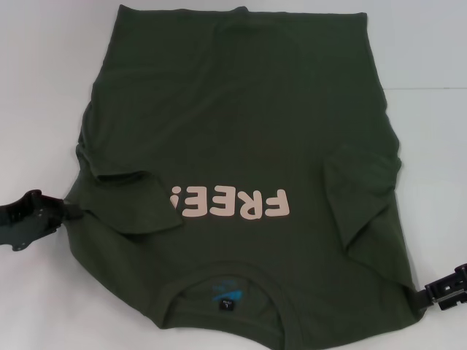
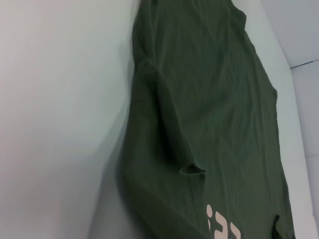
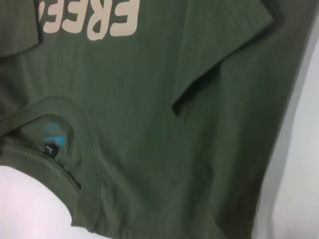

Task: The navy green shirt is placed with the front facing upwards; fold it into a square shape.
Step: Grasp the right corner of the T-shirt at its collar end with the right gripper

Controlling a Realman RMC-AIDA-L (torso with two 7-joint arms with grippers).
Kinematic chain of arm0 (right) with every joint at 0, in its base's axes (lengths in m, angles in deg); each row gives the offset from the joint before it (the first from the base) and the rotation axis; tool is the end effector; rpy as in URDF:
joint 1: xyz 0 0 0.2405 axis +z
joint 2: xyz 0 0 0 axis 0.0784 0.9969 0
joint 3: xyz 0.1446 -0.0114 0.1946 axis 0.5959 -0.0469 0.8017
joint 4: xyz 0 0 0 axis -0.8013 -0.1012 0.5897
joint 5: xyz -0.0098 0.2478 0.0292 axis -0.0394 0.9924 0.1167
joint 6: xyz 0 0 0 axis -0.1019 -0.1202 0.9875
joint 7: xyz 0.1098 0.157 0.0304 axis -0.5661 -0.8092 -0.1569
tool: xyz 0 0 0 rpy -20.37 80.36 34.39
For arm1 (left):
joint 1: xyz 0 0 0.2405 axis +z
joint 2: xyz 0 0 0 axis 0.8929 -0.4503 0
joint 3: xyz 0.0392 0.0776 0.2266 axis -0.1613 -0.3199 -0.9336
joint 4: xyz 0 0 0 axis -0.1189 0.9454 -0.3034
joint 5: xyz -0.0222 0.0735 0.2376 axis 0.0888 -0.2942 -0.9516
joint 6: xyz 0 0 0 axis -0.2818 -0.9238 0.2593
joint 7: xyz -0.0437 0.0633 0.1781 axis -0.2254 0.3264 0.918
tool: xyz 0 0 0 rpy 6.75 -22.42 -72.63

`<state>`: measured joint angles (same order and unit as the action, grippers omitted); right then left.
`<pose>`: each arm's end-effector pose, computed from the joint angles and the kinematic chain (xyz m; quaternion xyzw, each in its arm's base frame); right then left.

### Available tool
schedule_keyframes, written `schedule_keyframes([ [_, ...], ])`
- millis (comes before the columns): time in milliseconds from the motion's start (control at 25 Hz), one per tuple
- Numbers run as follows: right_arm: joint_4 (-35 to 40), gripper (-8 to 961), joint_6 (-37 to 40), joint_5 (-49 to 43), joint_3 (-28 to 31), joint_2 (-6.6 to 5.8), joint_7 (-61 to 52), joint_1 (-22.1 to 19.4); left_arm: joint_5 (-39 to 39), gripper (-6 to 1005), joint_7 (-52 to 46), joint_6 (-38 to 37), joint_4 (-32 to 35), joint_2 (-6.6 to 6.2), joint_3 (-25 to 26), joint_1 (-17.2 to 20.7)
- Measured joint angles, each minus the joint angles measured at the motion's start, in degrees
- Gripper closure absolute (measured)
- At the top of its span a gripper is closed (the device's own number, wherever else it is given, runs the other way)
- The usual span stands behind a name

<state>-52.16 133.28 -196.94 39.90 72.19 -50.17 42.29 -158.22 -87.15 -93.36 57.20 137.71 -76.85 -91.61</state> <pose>0.3303 0.3519 0.0117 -0.7759 0.6262 -0.0652 0.0393 -0.3558 0.3689 0.0299 -0.6152 -0.7343 -0.2455 0.1485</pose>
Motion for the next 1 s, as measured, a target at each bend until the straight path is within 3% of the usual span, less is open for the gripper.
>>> schedule_keyframes([
  [320,-0.15,299,-1.74,-0.03,-0.67,1.65,0.11,0.58,0.38,944,0.00,0.01,0.00,0.00,-0.01,-0.19],
  [600,-0.42,316,-2.02,-0.06,-0.80,1.94,0.01,0.70,1.02,943,0.00,0.01,0.00,-0.05,0.07,-0.16],
  [1000,-0.60,340,-1.95,0.33,-0.80,3.51,0.81,2.52,1.21,943,0.00,0.10,0.00,-0.09,0.08,-0.20],
])
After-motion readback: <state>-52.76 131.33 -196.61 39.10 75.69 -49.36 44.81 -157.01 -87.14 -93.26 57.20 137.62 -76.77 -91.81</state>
